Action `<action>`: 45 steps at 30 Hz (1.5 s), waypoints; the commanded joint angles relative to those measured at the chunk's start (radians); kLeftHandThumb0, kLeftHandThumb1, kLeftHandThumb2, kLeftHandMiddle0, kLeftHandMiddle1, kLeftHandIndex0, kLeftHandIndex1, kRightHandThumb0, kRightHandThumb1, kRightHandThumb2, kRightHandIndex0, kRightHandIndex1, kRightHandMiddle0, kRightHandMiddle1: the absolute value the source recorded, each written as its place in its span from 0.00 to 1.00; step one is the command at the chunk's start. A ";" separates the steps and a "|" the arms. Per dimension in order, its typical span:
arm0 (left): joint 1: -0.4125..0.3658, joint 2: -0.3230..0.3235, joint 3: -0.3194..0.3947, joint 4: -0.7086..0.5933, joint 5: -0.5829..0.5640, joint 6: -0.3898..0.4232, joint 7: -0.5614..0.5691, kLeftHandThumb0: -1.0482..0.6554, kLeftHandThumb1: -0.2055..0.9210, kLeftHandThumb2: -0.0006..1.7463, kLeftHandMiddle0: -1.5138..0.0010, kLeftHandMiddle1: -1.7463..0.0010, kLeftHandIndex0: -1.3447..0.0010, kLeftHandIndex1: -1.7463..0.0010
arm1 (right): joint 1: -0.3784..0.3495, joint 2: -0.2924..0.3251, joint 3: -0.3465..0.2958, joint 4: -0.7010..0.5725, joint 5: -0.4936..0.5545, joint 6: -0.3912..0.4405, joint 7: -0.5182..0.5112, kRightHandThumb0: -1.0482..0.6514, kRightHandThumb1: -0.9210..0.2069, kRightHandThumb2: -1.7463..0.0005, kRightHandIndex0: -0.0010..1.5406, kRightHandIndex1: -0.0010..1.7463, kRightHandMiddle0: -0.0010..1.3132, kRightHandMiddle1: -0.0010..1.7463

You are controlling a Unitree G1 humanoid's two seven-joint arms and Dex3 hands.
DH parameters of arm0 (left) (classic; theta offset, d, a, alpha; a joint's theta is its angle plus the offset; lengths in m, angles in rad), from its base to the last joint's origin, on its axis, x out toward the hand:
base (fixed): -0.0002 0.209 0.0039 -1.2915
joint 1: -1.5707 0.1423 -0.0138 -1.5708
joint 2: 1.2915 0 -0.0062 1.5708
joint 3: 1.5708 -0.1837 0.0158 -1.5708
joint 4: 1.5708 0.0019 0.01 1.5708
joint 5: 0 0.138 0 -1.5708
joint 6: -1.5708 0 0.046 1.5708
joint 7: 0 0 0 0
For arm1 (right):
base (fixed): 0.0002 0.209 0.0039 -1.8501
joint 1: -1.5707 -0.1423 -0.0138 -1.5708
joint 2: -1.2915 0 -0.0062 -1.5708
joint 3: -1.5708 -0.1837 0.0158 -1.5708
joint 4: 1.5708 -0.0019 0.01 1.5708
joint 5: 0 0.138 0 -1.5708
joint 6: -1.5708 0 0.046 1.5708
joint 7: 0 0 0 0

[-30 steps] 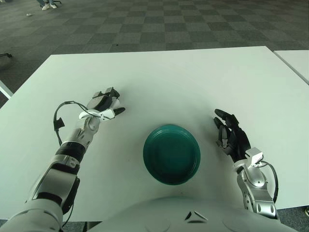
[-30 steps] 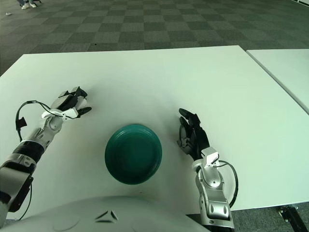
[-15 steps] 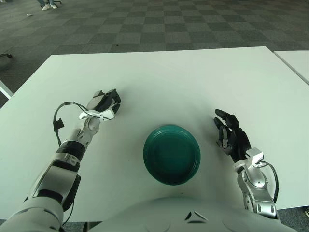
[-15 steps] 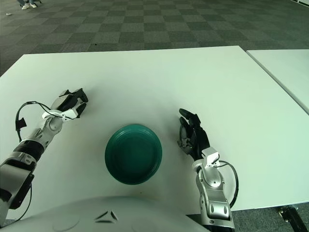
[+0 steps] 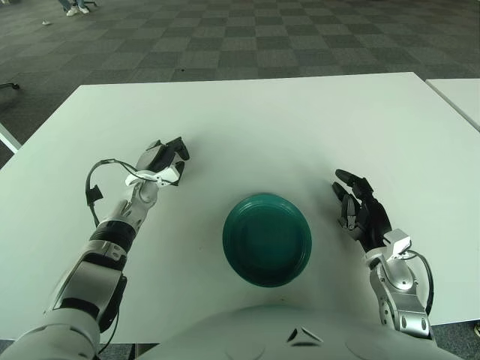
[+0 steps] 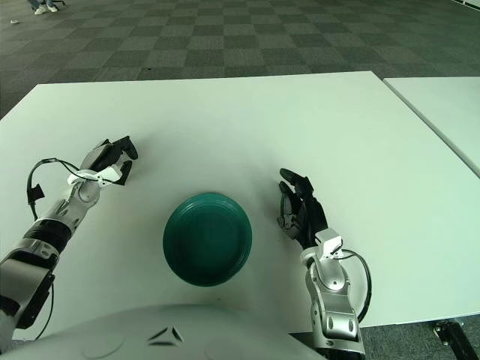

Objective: Put the charger into the plate.

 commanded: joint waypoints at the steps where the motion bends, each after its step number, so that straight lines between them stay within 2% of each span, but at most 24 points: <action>1: 0.084 -0.029 -0.033 0.038 0.007 0.021 -0.024 0.62 0.23 0.90 0.44 0.08 0.55 0.00 | 0.016 0.006 -0.005 0.047 0.009 0.029 0.002 0.16 0.00 0.55 0.21 0.02 0.00 0.44; 11: 0.113 -0.007 -0.039 -0.027 0.035 -0.026 0.050 0.62 0.22 0.92 0.45 0.06 0.54 0.00 | 0.015 0.003 -0.005 0.051 0.011 0.027 0.002 0.16 0.00 0.55 0.23 0.03 0.00 0.47; 19: 0.149 0.010 -0.032 -0.136 0.046 -0.018 0.057 0.62 0.20 0.93 0.44 0.06 0.53 0.00 | 0.013 0.004 -0.004 0.052 0.009 0.028 0.000 0.16 0.00 0.55 0.23 0.03 0.00 0.48; 31: 0.246 0.041 0.012 -0.415 0.042 0.026 0.018 0.61 0.18 0.95 0.43 0.05 0.52 0.00 | 0.028 0.007 0.005 0.035 0.006 0.030 0.000 0.16 0.00 0.55 0.24 0.04 0.00 0.49; 37: 0.305 0.076 0.076 -0.703 0.040 0.092 -0.075 0.61 0.19 0.95 0.44 0.03 0.53 0.00 | 0.030 0.013 0.004 0.052 0.007 0.014 -0.002 0.17 0.00 0.55 0.24 0.04 0.00 0.49; 41: 0.320 0.080 0.107 -0.826 0.066 0.117 -0.104 0.61 0.22 0.93 0.47 0.01 0.55 0.00 | 0.029 0.015 0.006 0.055 0.004 0.012 -0.005 0.16 0.00 0.56 0.24 0.04 0.00 0.50; 45: 0.336 0.083 0.130 -0.910 0.082 0.135 -0.131 0.61 0.20 0.95 0.46 0.00 0.54 0.00 | 0.029 0.016 0.009 0.060 -0.003 0.009 -0.005 0.16 0.00 0.56 0.24 0.04 0.00 0.50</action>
